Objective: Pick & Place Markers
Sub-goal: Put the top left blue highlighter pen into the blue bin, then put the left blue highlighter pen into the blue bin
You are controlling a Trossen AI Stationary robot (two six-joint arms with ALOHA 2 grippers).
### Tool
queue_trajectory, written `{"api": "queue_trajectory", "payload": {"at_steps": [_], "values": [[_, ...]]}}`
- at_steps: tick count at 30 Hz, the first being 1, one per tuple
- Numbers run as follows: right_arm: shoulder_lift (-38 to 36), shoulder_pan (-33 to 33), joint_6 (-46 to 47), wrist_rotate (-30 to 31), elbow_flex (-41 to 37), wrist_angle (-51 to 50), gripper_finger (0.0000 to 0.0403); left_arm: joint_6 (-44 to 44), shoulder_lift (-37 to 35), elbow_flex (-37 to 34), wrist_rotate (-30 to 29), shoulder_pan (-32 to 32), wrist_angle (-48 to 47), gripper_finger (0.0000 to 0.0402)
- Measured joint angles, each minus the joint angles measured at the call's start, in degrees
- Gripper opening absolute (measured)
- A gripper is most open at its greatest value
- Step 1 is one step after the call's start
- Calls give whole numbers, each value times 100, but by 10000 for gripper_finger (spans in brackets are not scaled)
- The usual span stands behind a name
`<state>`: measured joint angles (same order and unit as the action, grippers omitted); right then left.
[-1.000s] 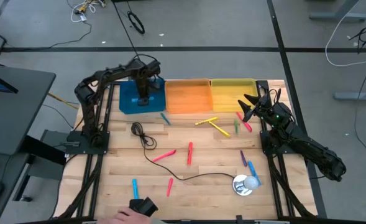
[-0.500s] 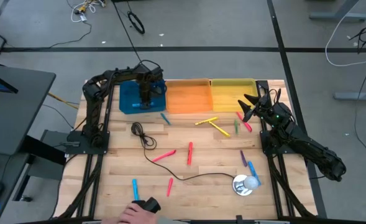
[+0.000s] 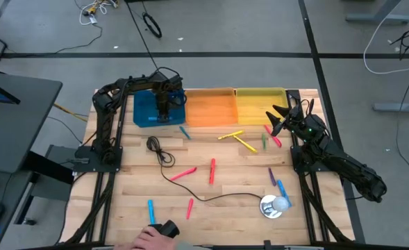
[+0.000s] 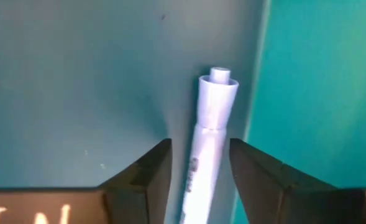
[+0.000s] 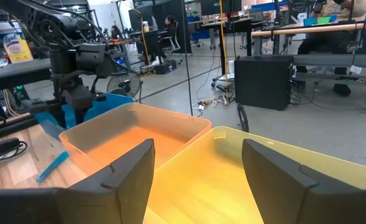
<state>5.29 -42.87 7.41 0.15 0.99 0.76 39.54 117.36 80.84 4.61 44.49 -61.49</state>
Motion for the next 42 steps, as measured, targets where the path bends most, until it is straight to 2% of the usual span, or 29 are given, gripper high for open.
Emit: {"api": "queue_trajectory", "payload": {"at_steps": [15, 23, 30, 42], "values": [[1, 0, 1, 1, 0, -1, 245, 3, 2, 4, 14, 0, 139, 219], [0, 0, 0, 0, 0, 0, 245, -208, 1, 24, -130, 9, 156, 222], [1, 0, 1, -1, 0, 1, 245, -749, -8, 316, -260, 10, -8, 222], [1, 0, -1, 1, 0, 0, 245, -1745, -872, 564, 277, 35, -406, 222]]}}
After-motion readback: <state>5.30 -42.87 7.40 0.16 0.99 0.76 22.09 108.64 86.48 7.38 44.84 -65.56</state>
